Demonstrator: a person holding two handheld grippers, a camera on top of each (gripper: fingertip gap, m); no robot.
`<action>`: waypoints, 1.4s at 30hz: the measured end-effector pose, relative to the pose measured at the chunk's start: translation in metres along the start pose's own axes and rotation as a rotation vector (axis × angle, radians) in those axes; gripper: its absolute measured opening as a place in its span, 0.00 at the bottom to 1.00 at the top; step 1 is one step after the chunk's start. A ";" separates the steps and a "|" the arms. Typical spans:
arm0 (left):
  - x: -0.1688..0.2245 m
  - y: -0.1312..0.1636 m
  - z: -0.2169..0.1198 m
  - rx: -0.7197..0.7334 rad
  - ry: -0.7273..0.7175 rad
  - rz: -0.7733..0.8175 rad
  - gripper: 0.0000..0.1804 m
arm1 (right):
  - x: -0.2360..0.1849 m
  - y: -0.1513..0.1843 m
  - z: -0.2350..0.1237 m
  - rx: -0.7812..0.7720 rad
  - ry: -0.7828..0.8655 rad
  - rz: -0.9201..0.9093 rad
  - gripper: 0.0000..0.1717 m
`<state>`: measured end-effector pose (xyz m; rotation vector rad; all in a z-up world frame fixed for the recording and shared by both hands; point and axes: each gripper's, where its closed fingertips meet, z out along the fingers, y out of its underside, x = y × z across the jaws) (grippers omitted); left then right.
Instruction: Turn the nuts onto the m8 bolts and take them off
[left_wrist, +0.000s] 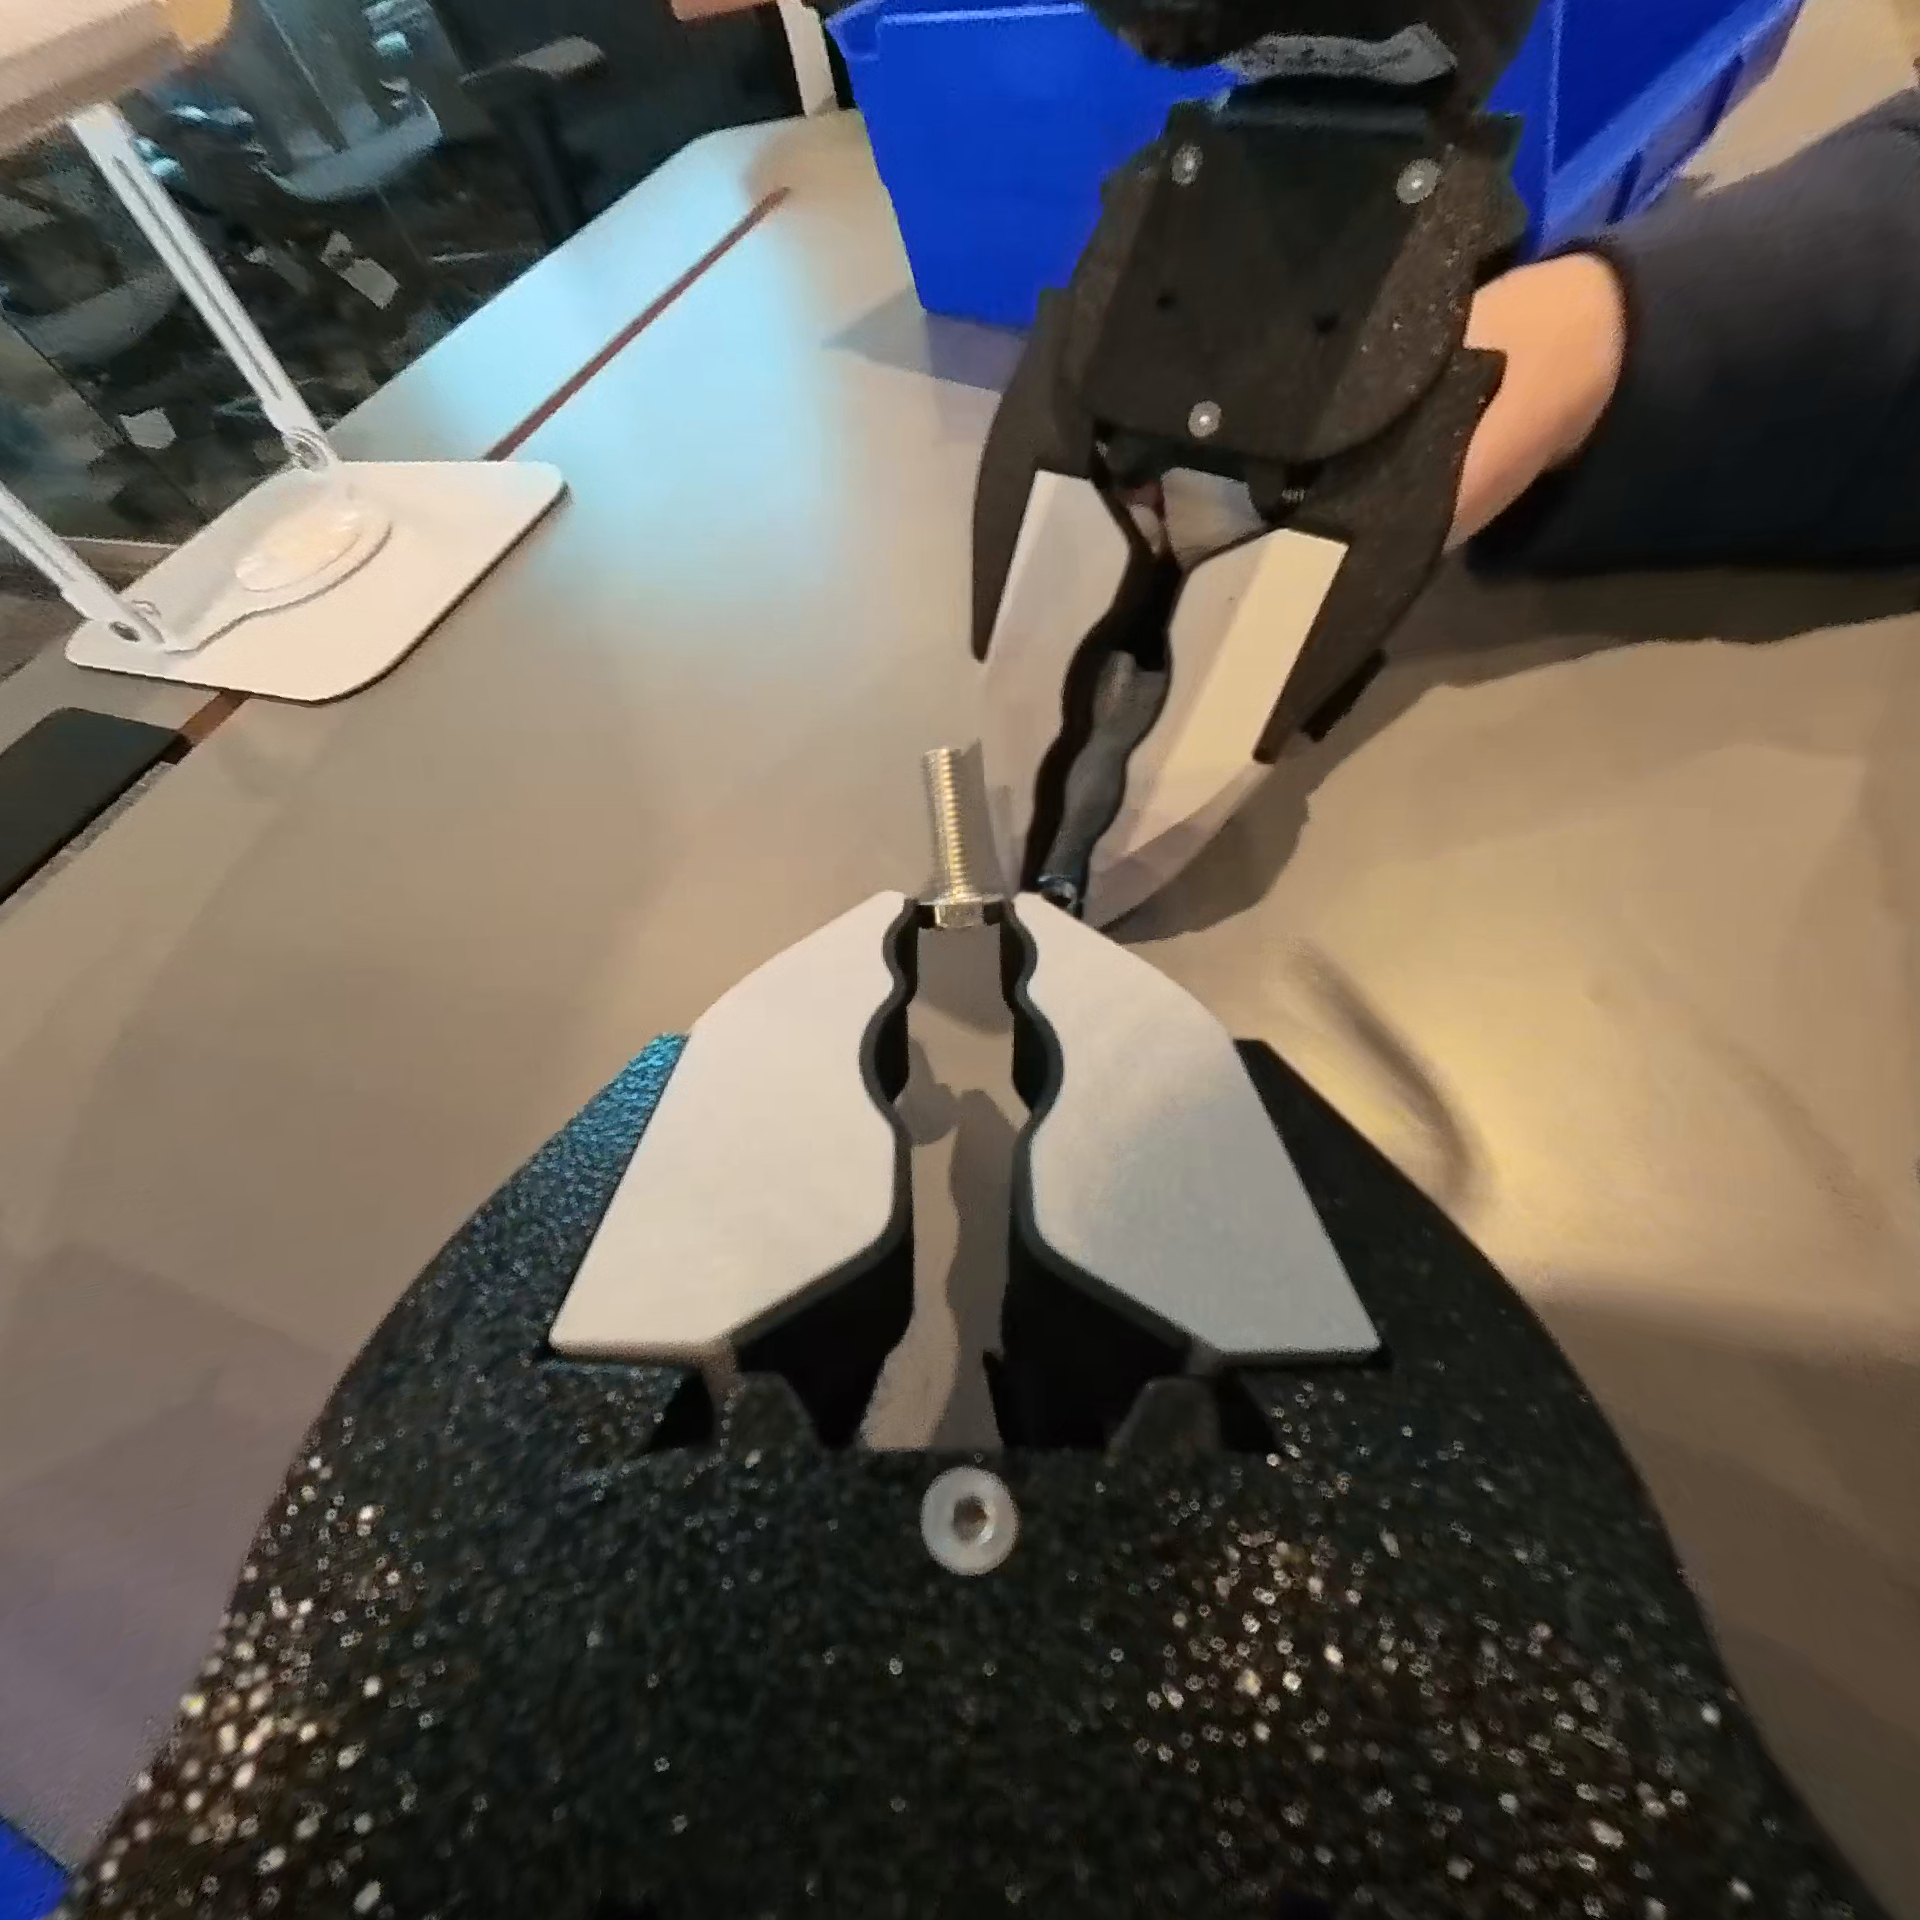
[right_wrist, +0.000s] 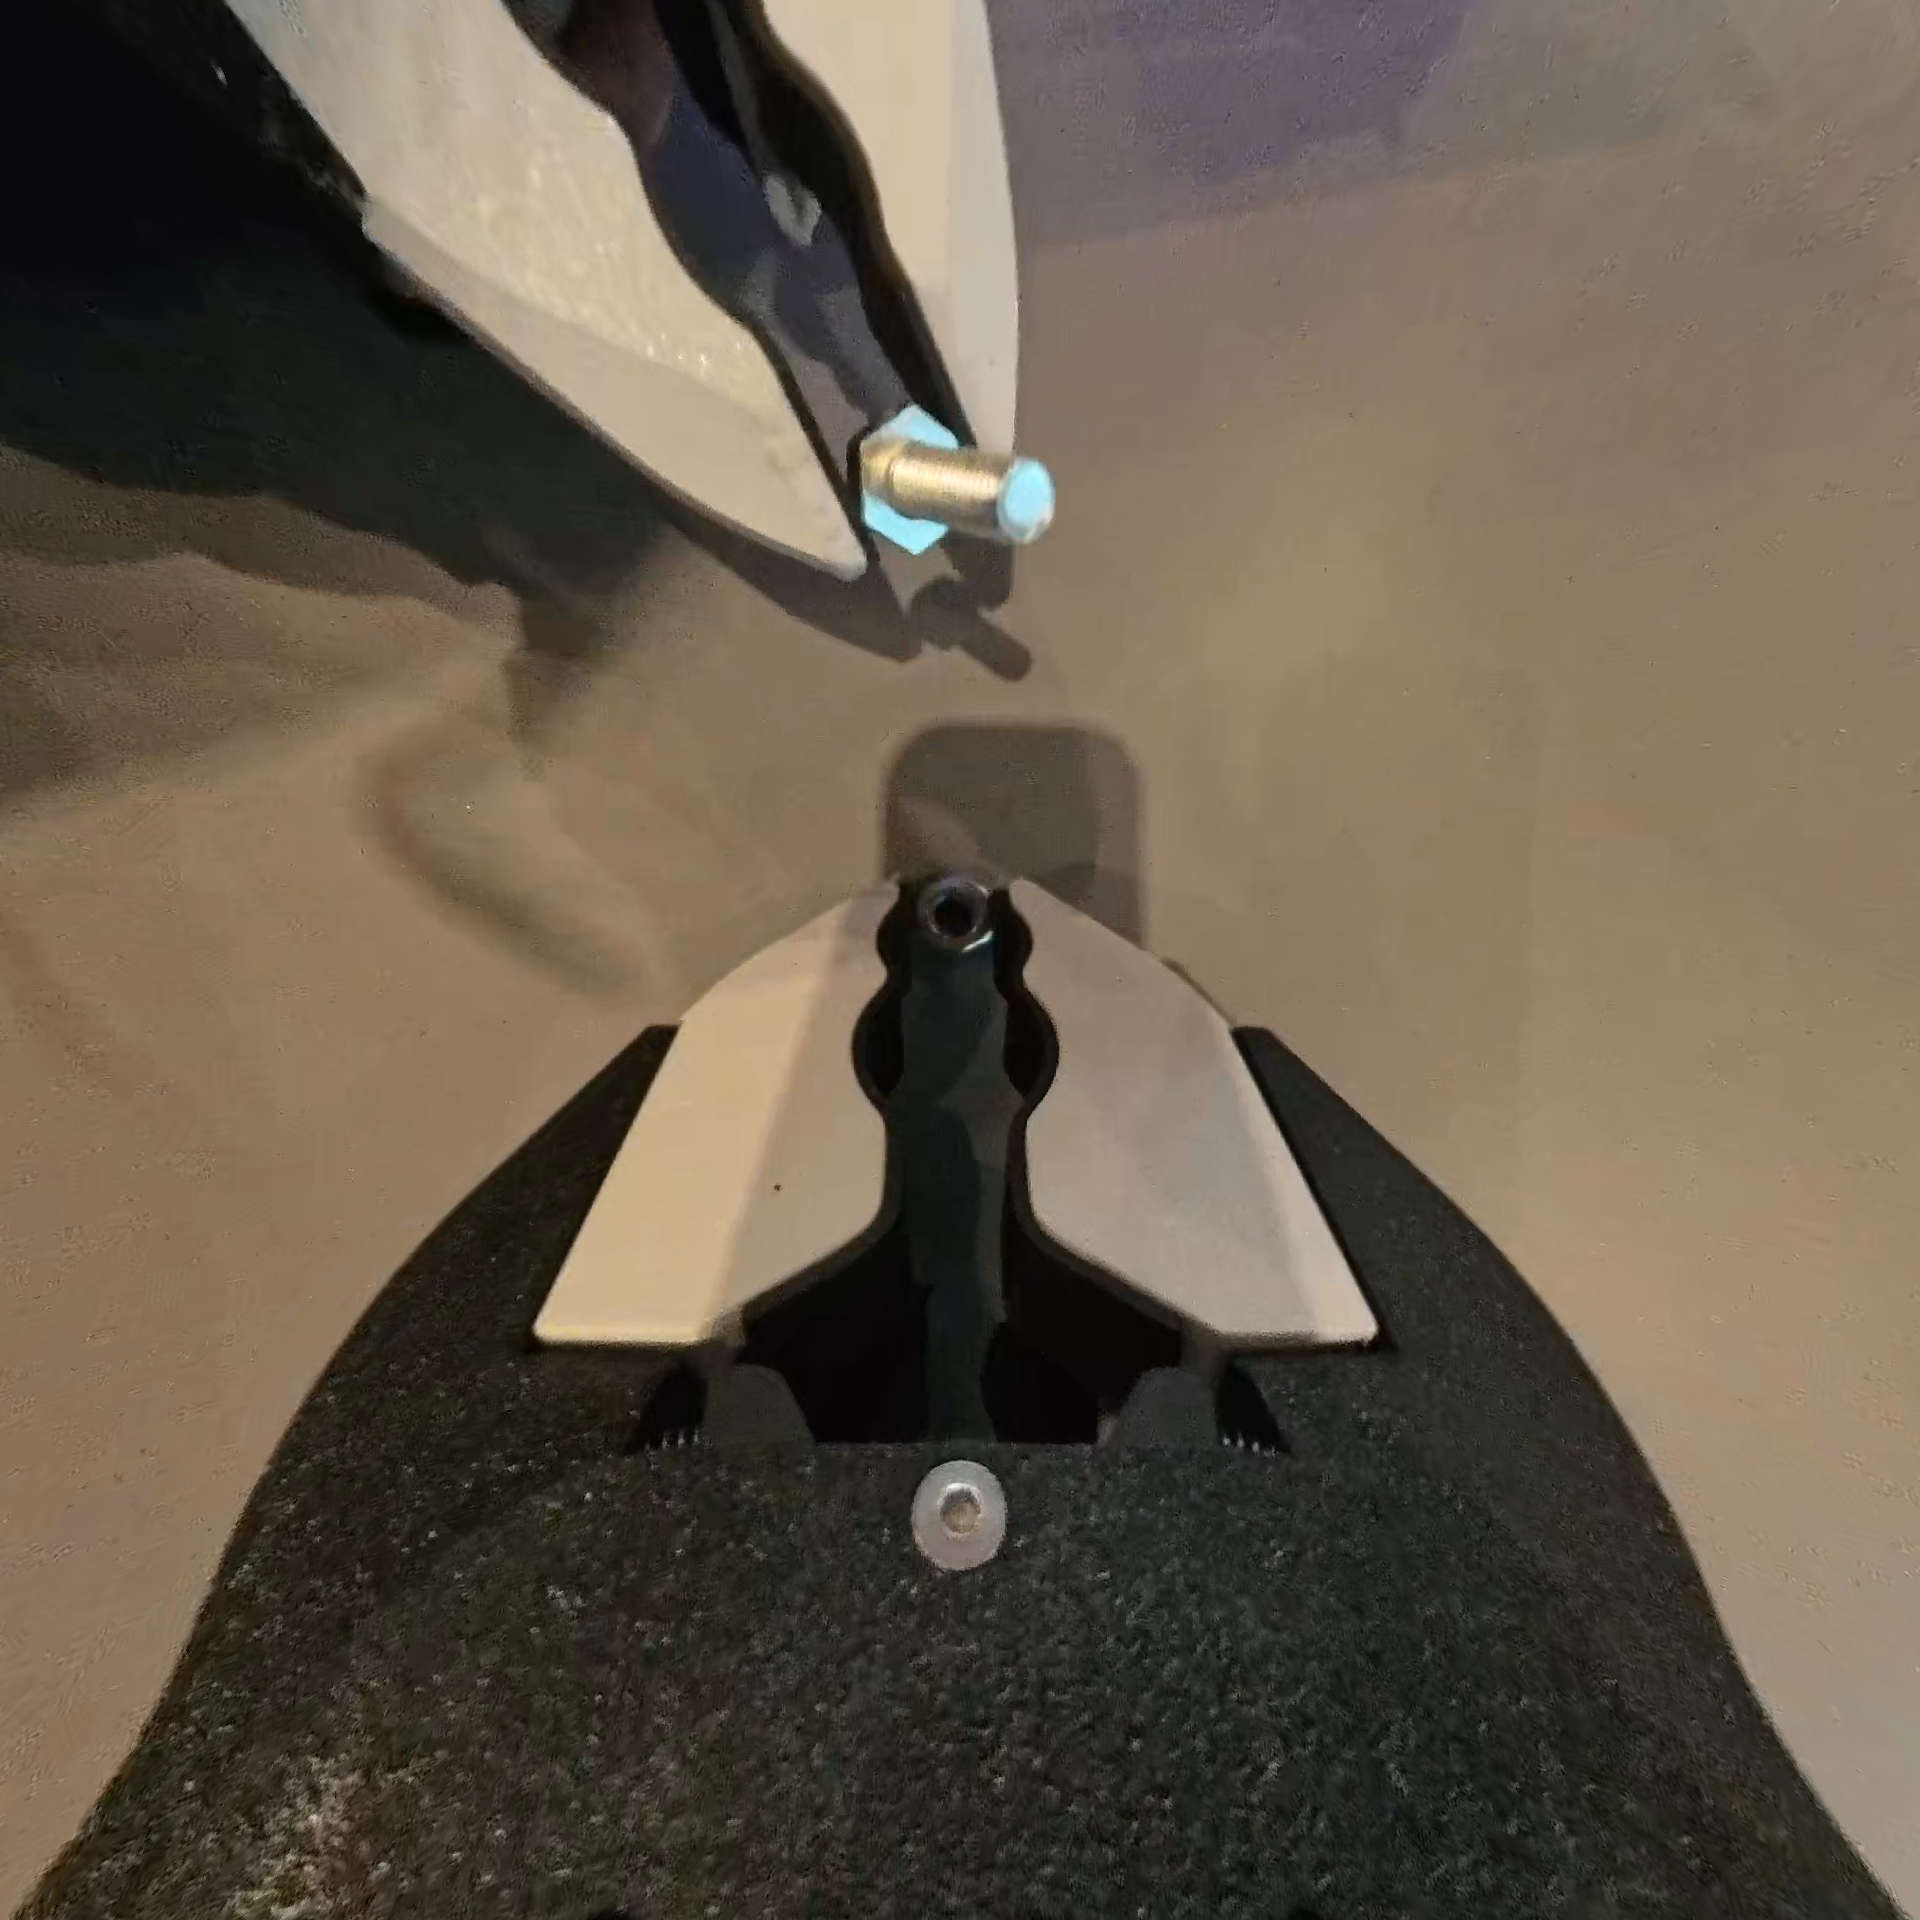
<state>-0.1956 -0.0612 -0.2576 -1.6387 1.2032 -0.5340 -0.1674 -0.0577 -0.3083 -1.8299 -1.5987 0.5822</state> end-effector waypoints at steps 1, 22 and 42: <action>-0.001 -0.001 0.000 0.008 -0.005 0.000 0.08 | 0.001 0.001 -0.001 -0.009 0.009 0.001 0.08; 0.038 -0.034 0.020 0.085 0.113 0.081 0.08 | 0.024 0.197 -0.241 -0.375 0.271 0.246 0.08; 0.094 -0.090 0.034 0.230 0.267 0.224 0.08 | -0.046 -0.013 -0.170 0.190 0.140 -0.131 0.14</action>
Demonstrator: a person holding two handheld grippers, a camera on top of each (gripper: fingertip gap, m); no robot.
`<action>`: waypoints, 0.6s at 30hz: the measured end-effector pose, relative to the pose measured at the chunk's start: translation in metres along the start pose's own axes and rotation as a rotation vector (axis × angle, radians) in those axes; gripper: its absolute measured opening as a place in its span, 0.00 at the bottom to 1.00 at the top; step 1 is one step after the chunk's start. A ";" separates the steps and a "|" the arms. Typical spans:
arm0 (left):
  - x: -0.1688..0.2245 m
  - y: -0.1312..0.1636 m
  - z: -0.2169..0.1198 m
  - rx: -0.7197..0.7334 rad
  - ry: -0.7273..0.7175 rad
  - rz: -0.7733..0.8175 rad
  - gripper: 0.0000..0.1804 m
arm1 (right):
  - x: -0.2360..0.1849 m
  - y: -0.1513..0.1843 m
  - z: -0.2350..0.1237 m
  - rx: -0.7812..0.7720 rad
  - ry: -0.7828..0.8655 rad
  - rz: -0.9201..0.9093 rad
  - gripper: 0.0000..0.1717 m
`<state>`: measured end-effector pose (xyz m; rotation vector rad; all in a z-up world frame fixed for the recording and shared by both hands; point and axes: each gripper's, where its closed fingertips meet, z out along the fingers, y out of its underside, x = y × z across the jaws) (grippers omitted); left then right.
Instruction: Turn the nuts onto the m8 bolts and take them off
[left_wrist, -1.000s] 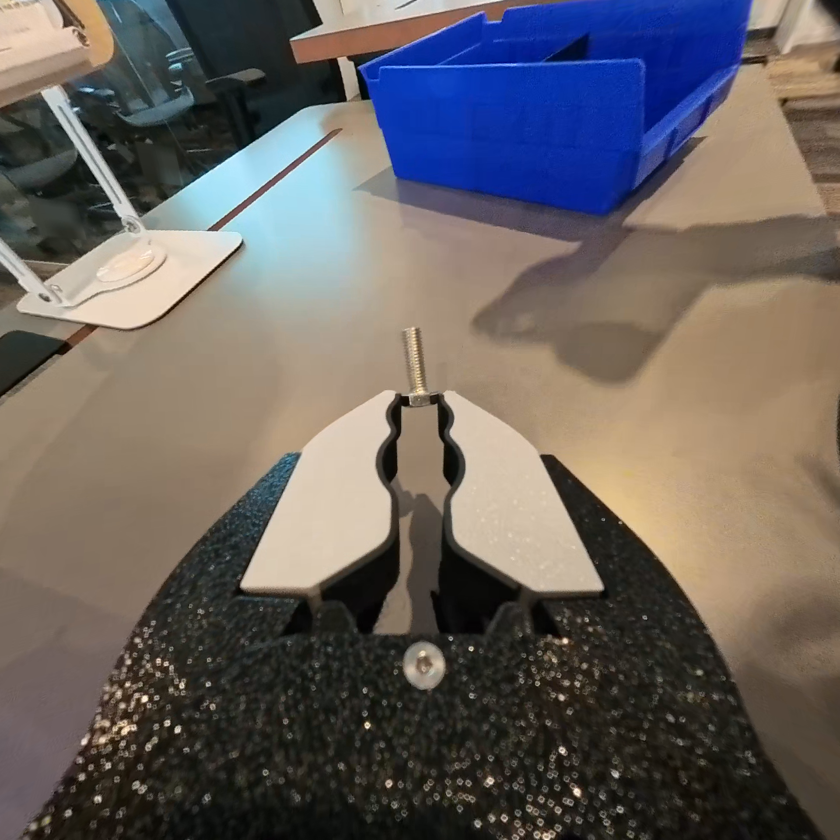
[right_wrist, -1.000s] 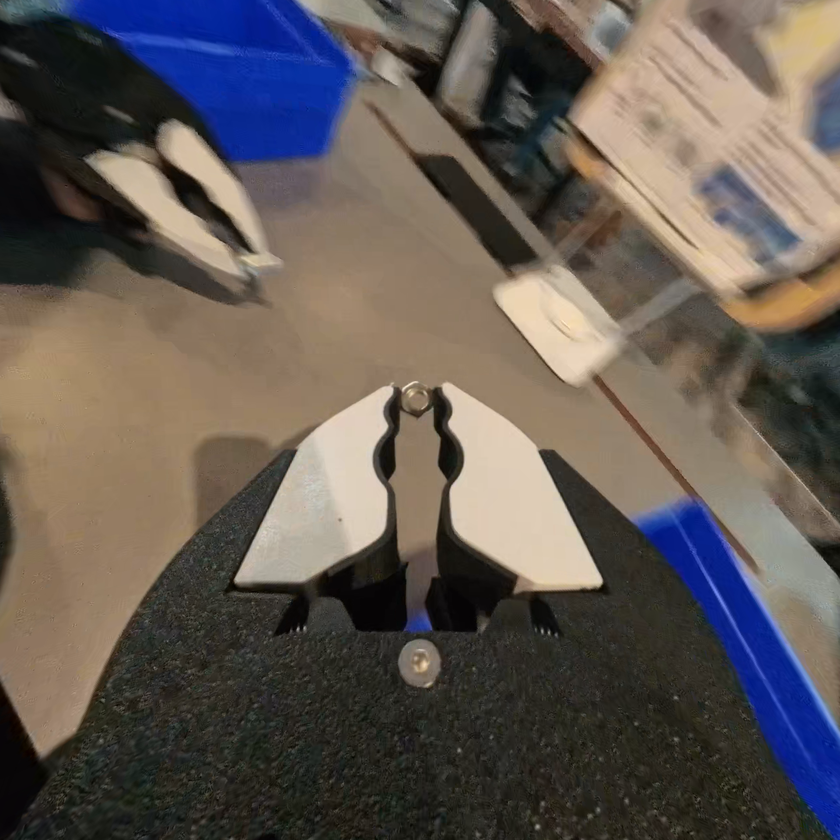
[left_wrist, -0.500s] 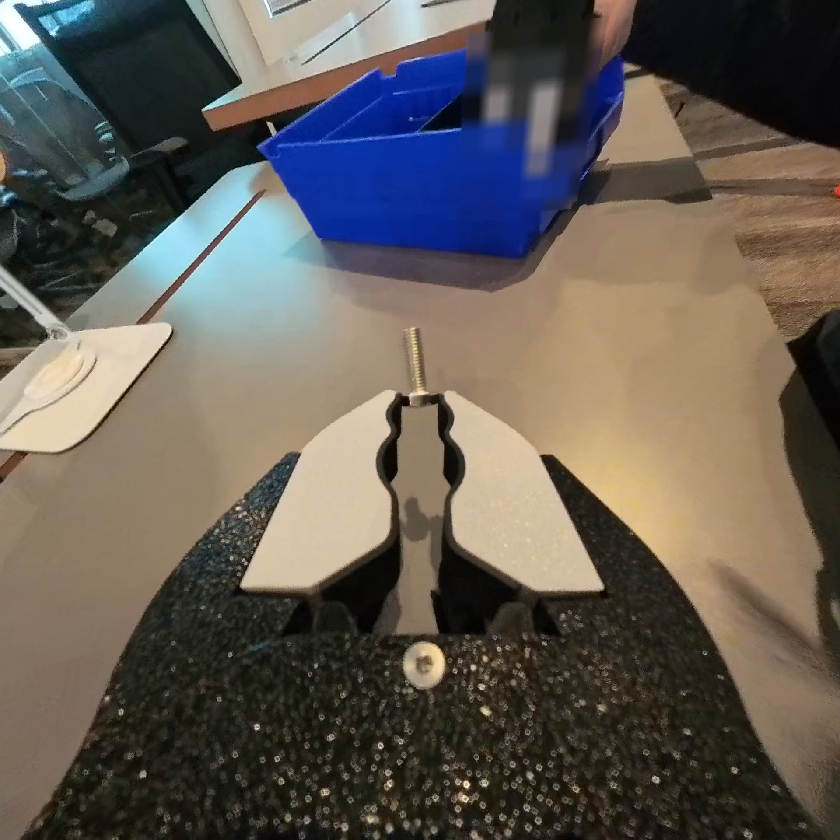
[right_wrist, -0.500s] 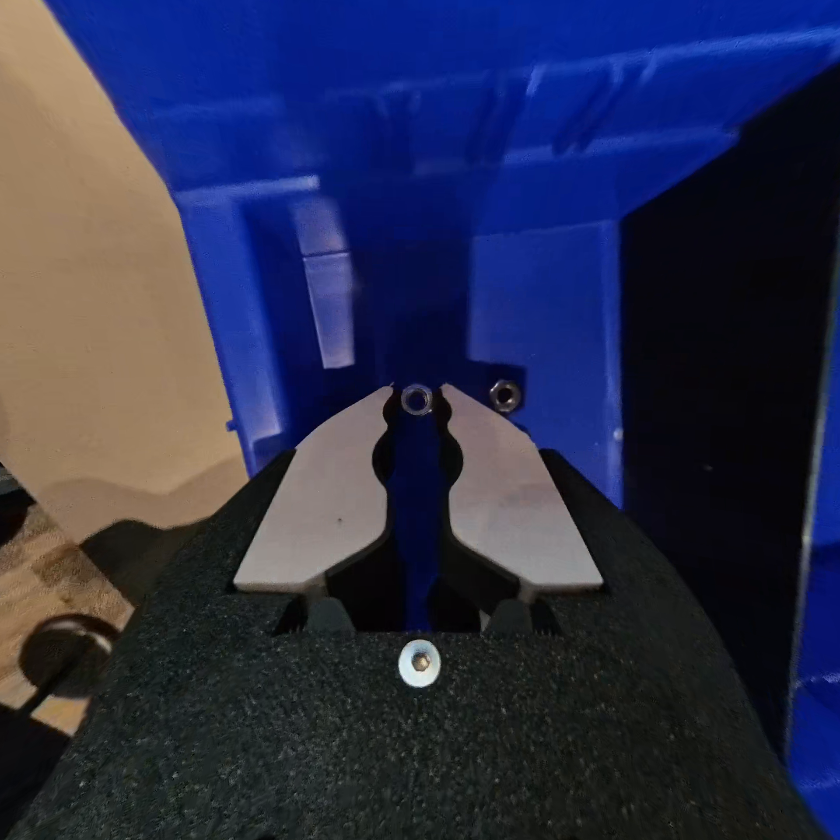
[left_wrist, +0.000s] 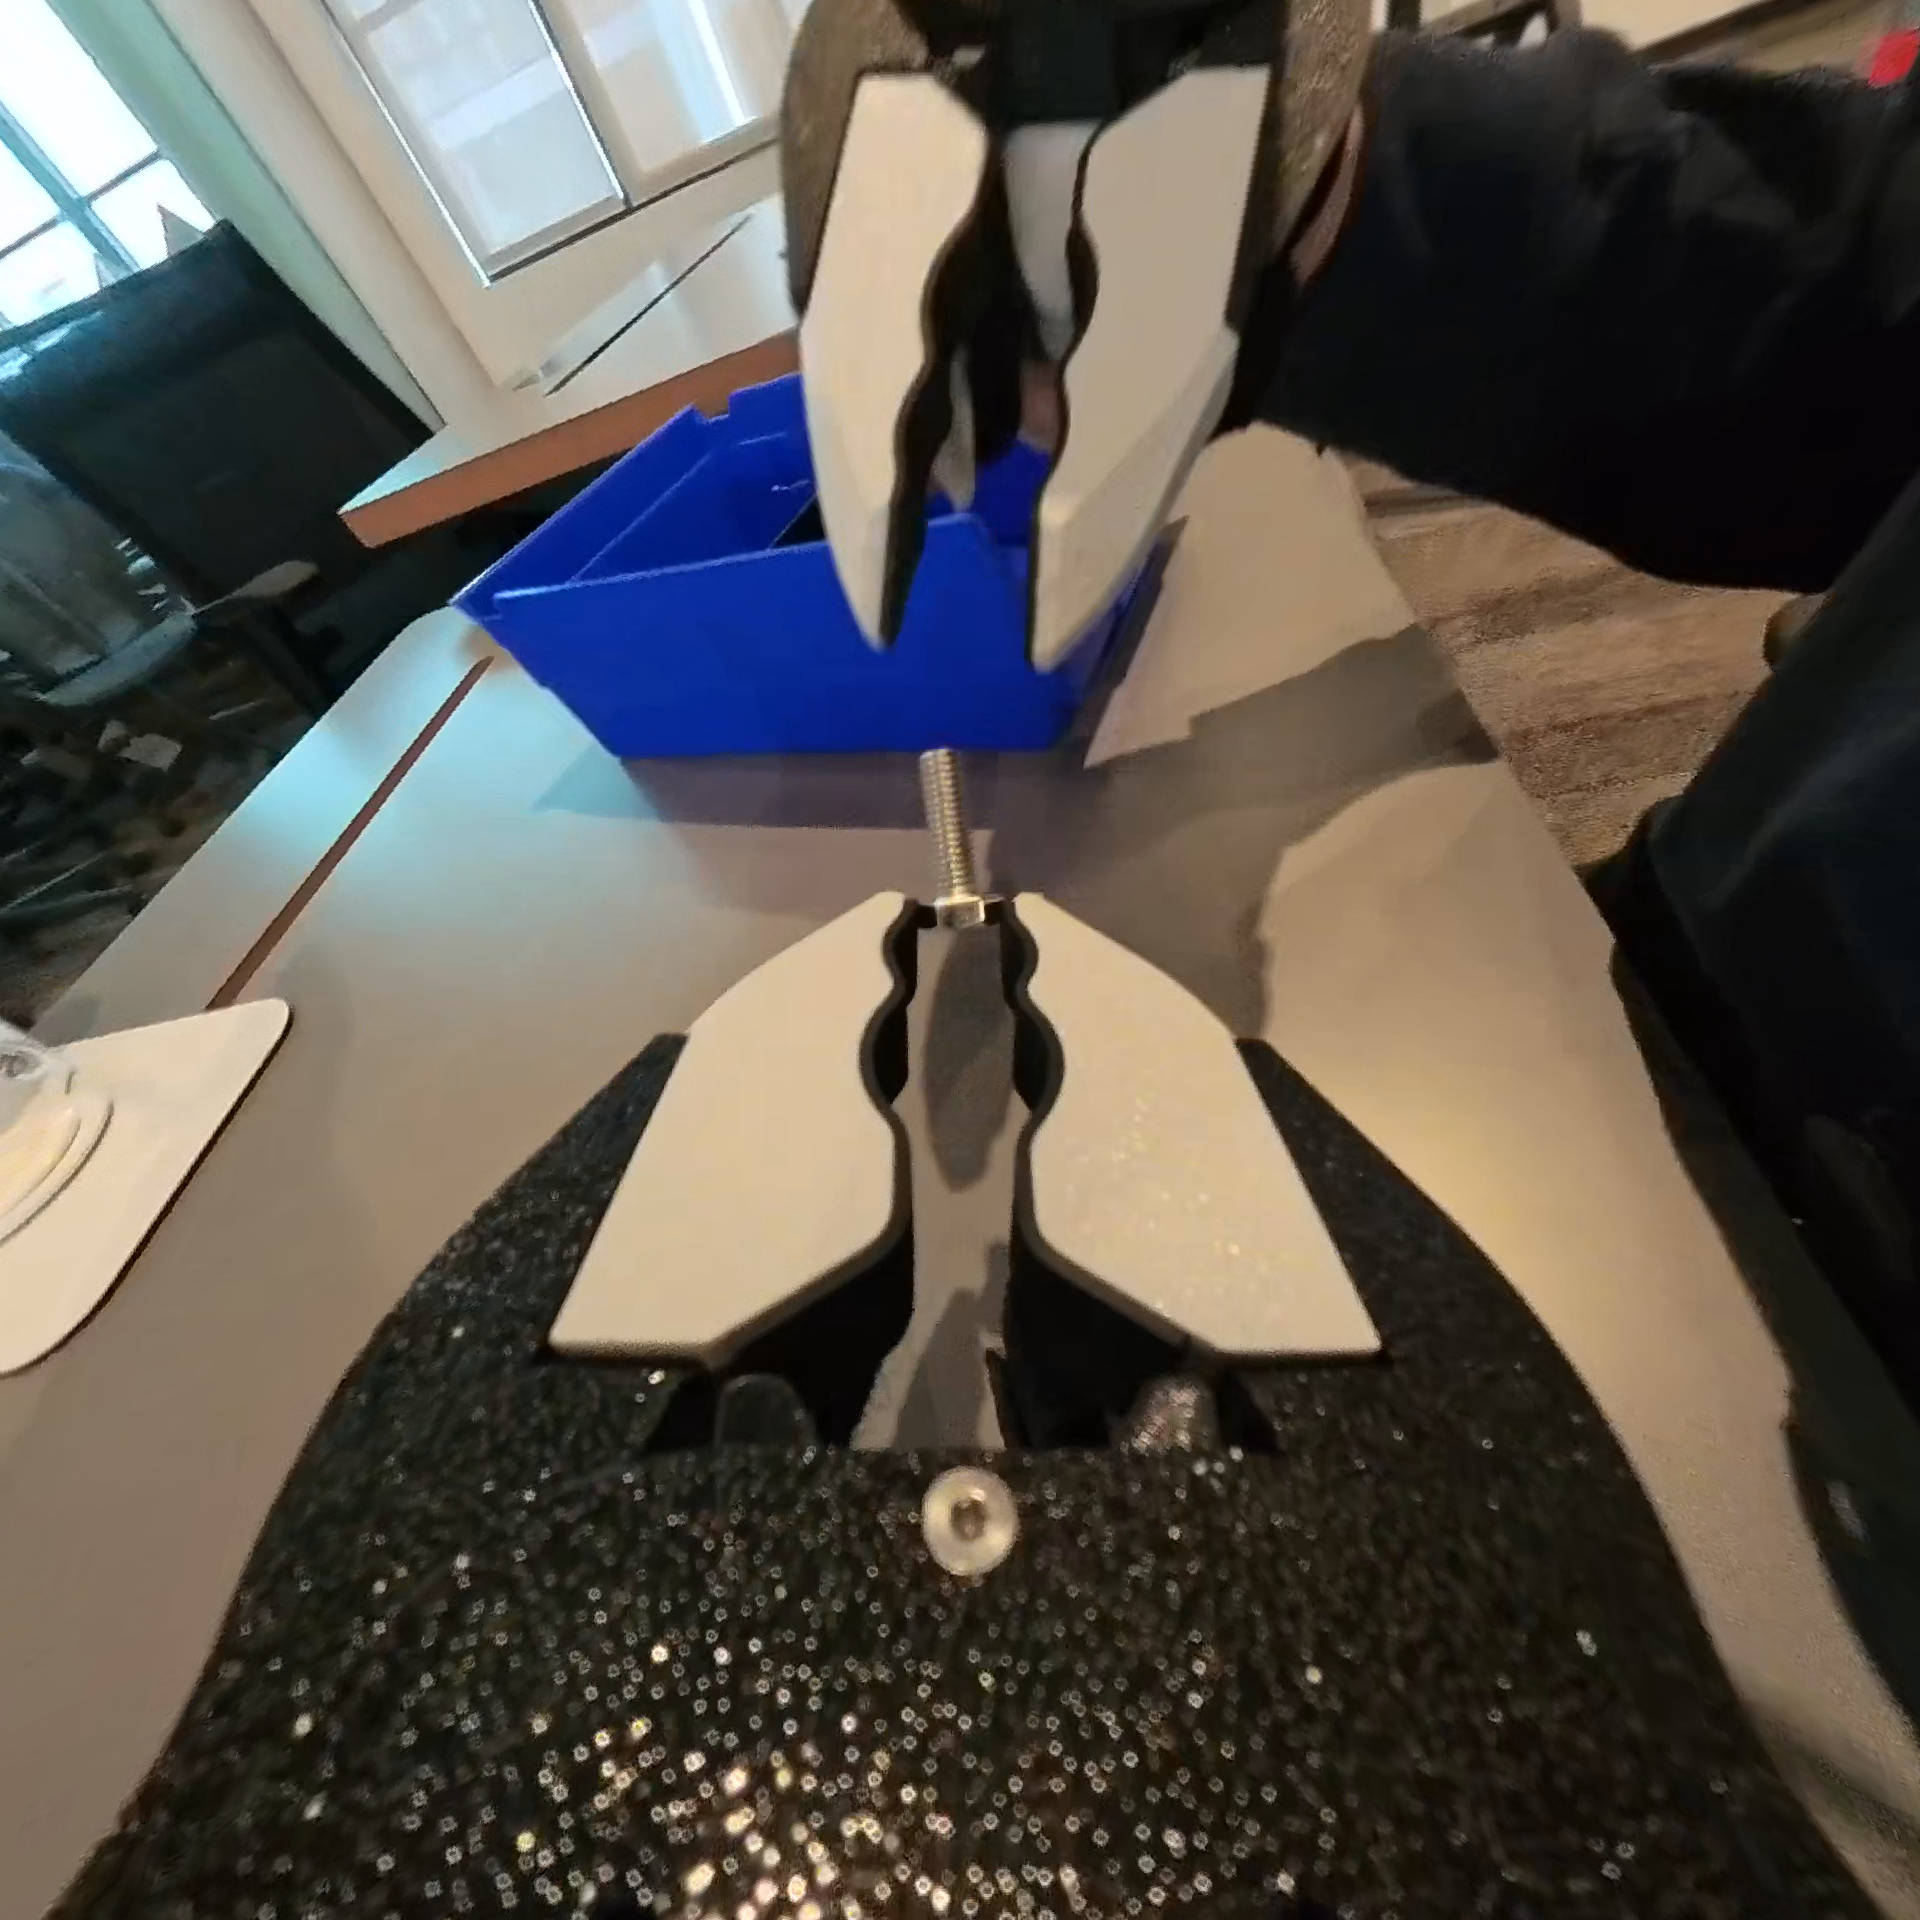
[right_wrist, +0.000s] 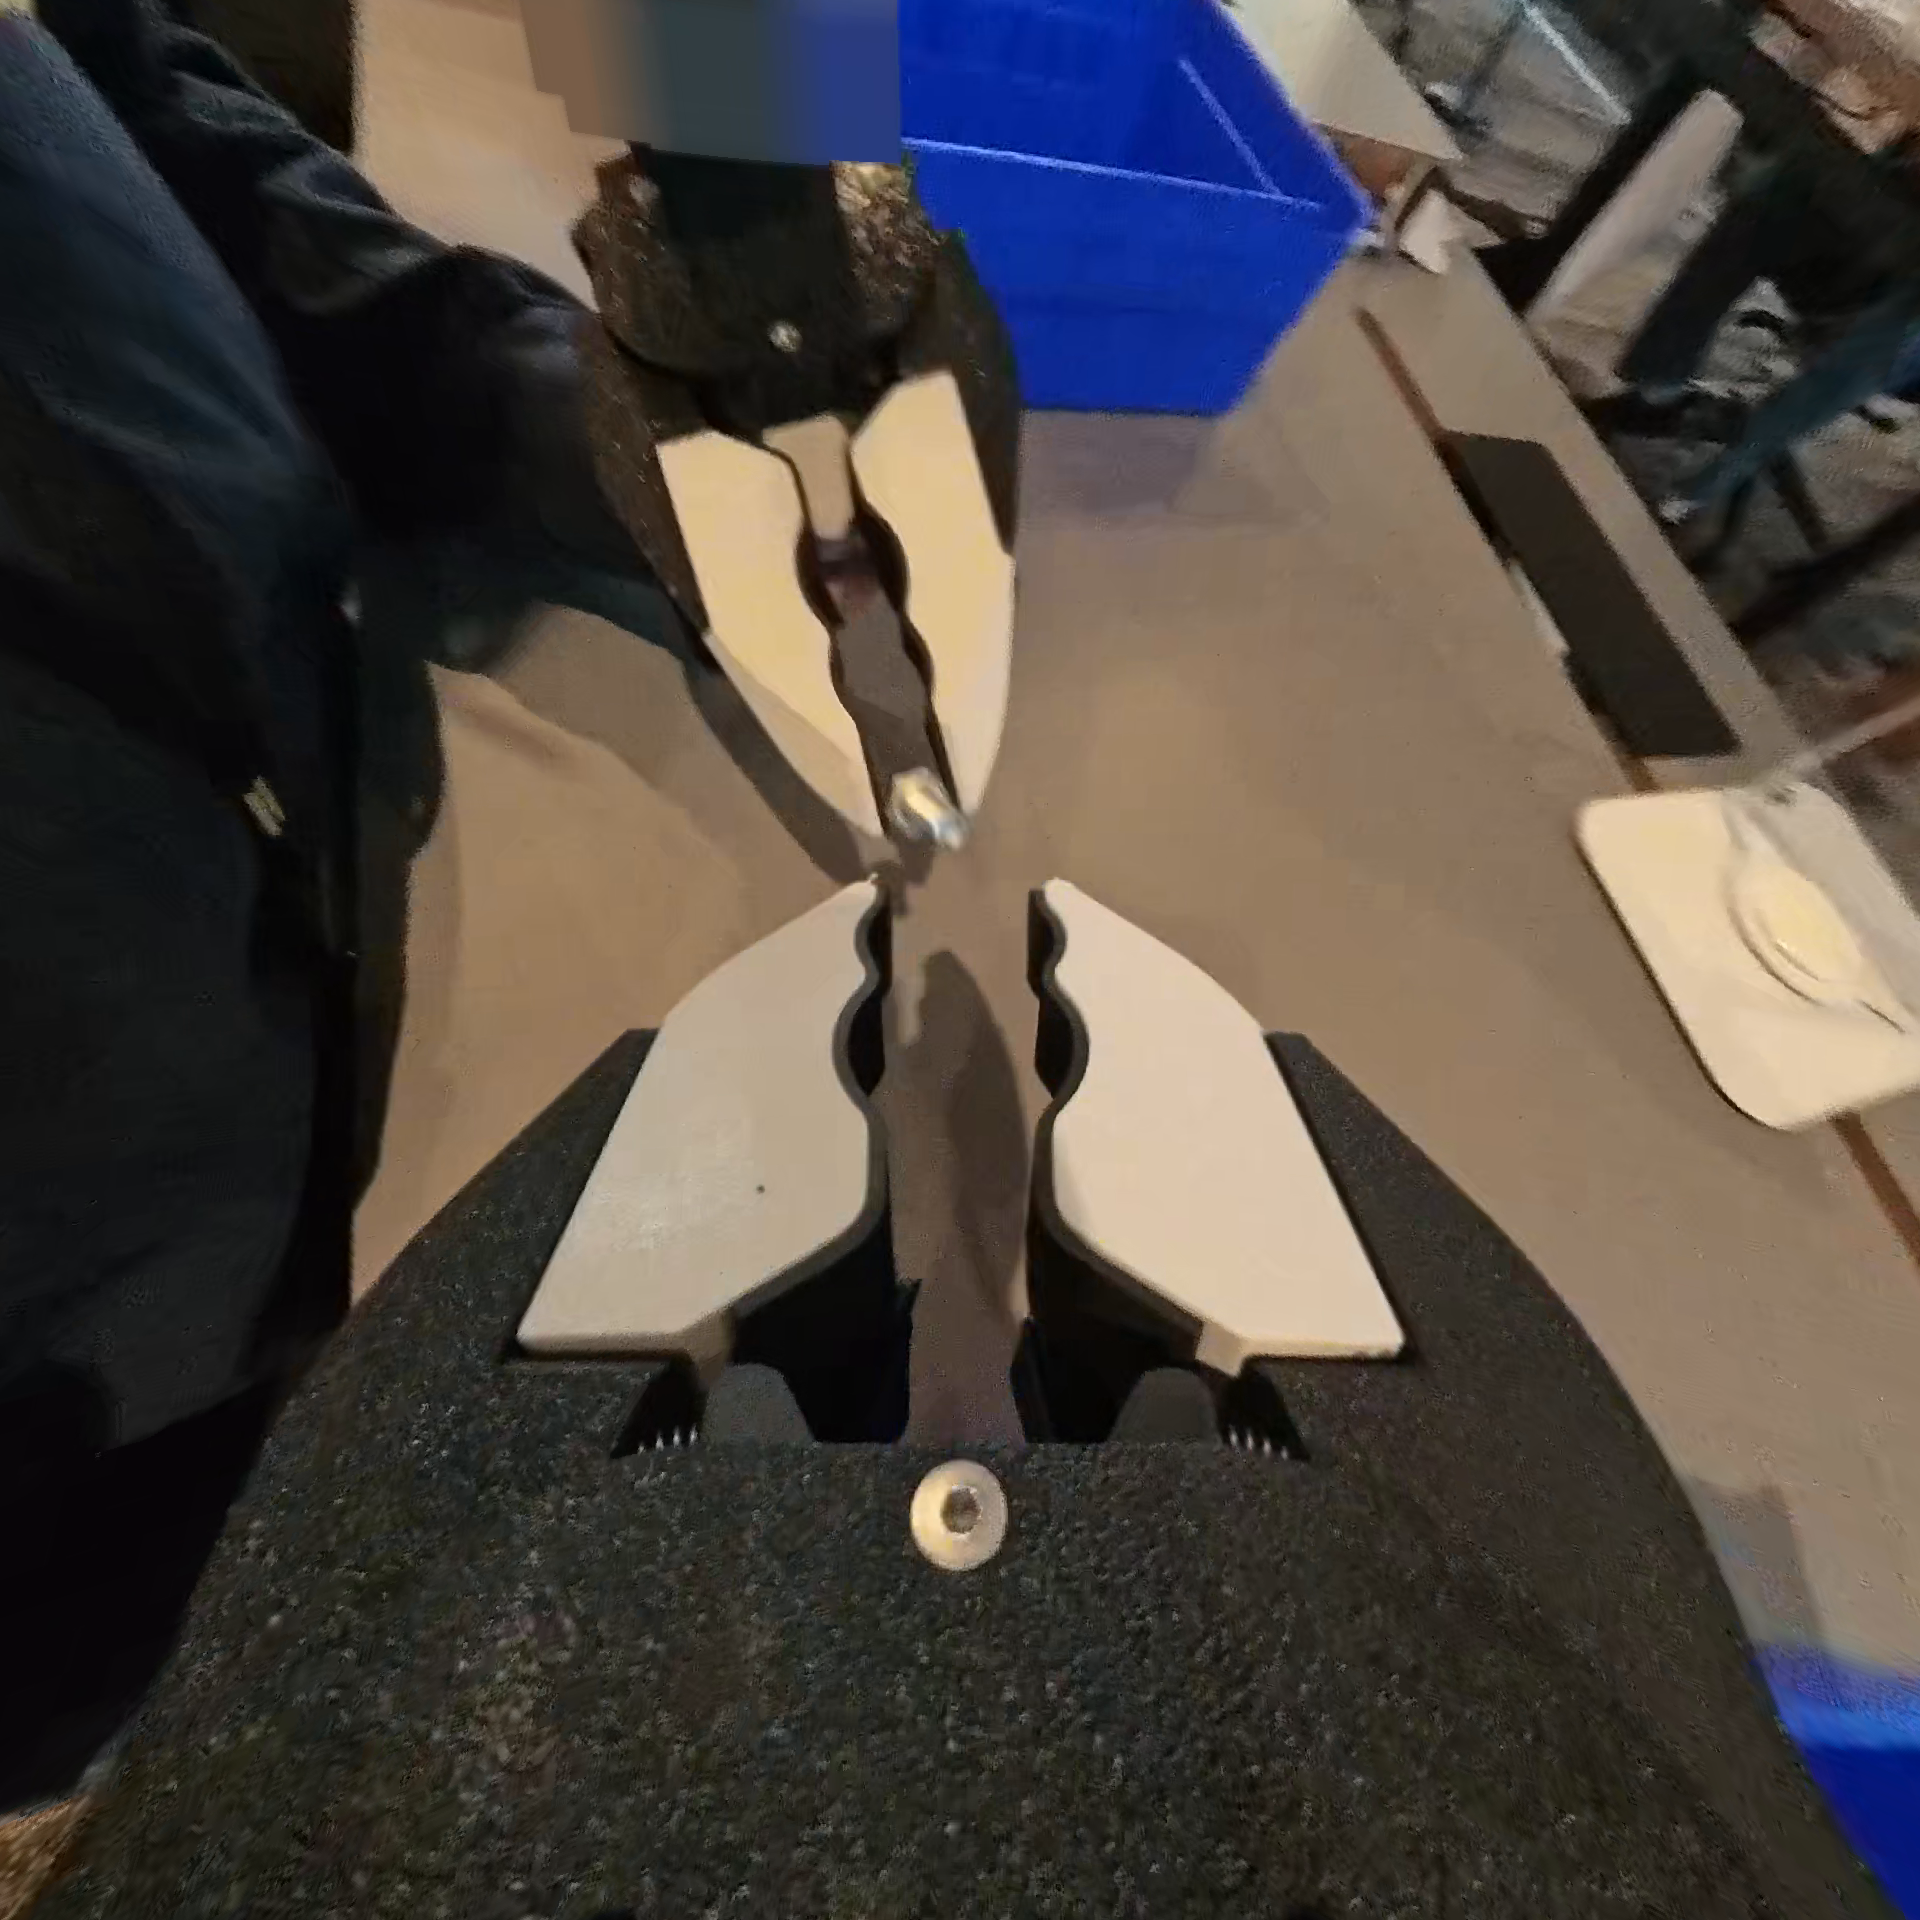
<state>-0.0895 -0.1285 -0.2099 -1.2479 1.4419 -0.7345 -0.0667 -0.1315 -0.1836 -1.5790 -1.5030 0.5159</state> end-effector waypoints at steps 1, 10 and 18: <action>0.003 -0.001 0.001 0.000 0.008 0.007 0.08 | -0.005 -0.001 0.007 0.002 -0.042 0.003 0.13; 0.016 -0.003 0.010 -0.008 0.055 0.056 0.08 | -0.019 0.007 0.024 -0.034 -0.143 0.005 0.04; -0.002 0.014 0.011 -0.036 -0.010 -0.114 0.27 | 0.127 0.090 -0.108 -0.446 0.418 0.131 0.04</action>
